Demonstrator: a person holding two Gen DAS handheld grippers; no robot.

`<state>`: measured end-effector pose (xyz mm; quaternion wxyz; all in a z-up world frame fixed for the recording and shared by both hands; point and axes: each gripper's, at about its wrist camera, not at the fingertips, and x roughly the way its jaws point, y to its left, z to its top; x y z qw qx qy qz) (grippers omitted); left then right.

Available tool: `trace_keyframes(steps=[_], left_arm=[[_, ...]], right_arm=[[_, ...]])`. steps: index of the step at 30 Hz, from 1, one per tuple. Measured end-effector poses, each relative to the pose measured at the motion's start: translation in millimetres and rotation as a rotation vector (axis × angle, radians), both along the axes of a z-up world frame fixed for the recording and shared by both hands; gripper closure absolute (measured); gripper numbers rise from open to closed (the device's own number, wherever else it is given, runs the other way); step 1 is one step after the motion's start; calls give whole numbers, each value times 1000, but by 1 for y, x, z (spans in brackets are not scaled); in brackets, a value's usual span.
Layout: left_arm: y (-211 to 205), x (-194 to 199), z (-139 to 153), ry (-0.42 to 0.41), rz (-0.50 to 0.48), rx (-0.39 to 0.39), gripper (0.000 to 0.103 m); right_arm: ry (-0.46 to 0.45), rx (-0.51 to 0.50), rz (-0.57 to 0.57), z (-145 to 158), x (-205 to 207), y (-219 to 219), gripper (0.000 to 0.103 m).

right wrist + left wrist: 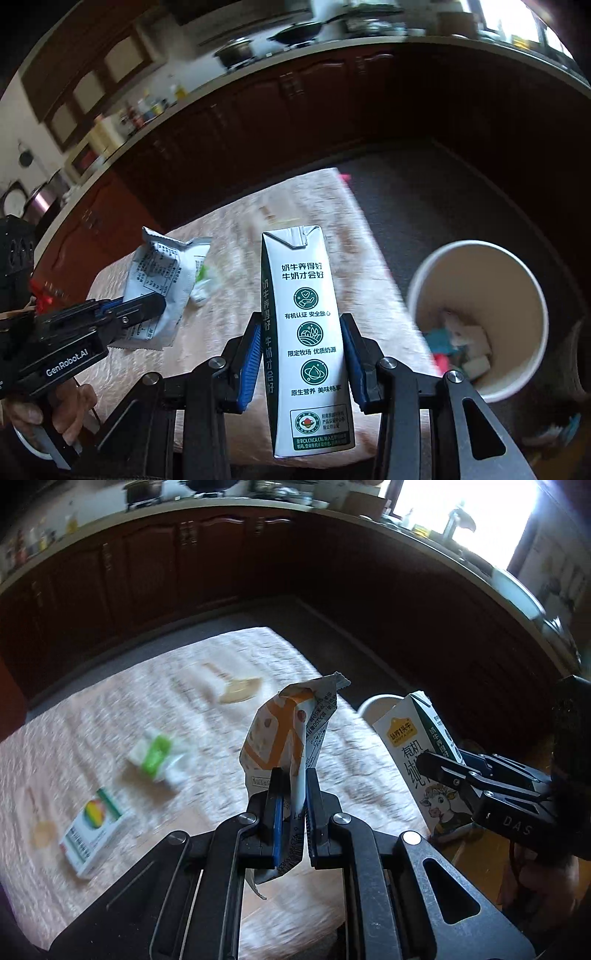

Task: Collect trash
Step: 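Carry the snack bag and milk carton over the bucket and open both tools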

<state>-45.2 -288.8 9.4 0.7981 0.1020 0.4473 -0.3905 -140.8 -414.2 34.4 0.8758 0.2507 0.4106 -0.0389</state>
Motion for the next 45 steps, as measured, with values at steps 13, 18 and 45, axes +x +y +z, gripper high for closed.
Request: trace_keyframes(steps=[13, 18, 45], left_arm=[[-101, -34, -5, -7, -161, 17, 95], [-129, -38, -11, 20, -203, 15, 95], [-203, -31, -58, 114, -265, 35, 94]], right_arm=[[42, 18, -212, -16, -63, -81, 64], [76, 10, -268, -27, -74, -101, 64], [179, 84, -376, -85, -94, -144, 64]])
